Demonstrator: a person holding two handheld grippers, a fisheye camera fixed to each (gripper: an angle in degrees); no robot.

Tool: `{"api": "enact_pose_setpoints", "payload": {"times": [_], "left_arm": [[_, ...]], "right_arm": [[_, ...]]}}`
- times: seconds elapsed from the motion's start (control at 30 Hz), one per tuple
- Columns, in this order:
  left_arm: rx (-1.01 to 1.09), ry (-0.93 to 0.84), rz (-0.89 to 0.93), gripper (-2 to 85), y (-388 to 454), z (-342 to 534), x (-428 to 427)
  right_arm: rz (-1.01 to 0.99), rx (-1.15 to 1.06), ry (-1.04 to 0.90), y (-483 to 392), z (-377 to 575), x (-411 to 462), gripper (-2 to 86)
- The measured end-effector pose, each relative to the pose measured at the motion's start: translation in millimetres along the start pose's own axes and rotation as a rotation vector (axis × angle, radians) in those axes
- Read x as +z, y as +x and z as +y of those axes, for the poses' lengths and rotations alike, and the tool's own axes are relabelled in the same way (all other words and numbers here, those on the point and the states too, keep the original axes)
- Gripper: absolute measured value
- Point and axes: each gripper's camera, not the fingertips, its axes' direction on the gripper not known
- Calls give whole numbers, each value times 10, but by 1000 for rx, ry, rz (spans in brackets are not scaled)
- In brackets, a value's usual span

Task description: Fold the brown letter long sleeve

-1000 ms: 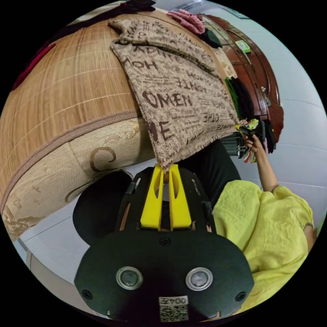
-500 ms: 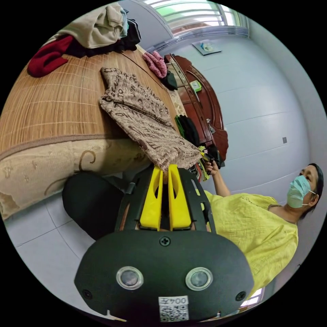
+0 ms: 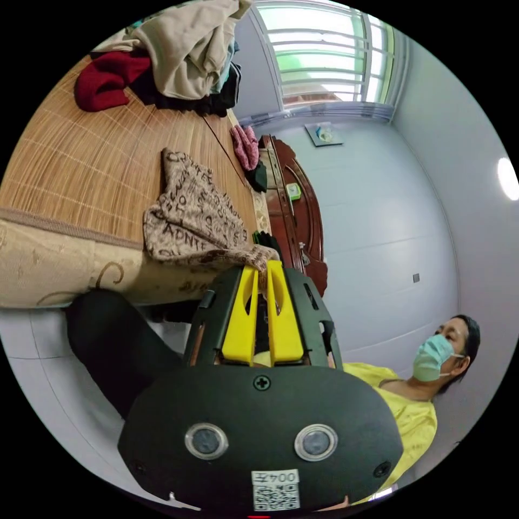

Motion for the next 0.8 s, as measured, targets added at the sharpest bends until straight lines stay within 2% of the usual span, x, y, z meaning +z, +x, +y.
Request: {"api": "enact_pose_setpoints", "payload": {"times": [0.27, 0.43, 0.67, 0.8], "left_arm": [[-45, 24, -99, 42, 67, -1074, 266], [-141, 36, -169, 41, -172, -1632, 504], [-287, 65, -208, 26, -509, -1811, 722], [-350, 207, -160, 18, -398, -1759, 467]], "right_arm": [[50, 74, 15, 53, -1119, 650, 36], [91, 154, -18, 318, -1652, 1170, 38], [169, 292, -22, 780, -1983, 1873, 60], [114, 303, 49, 844, -1990, 2056, 102]]}}
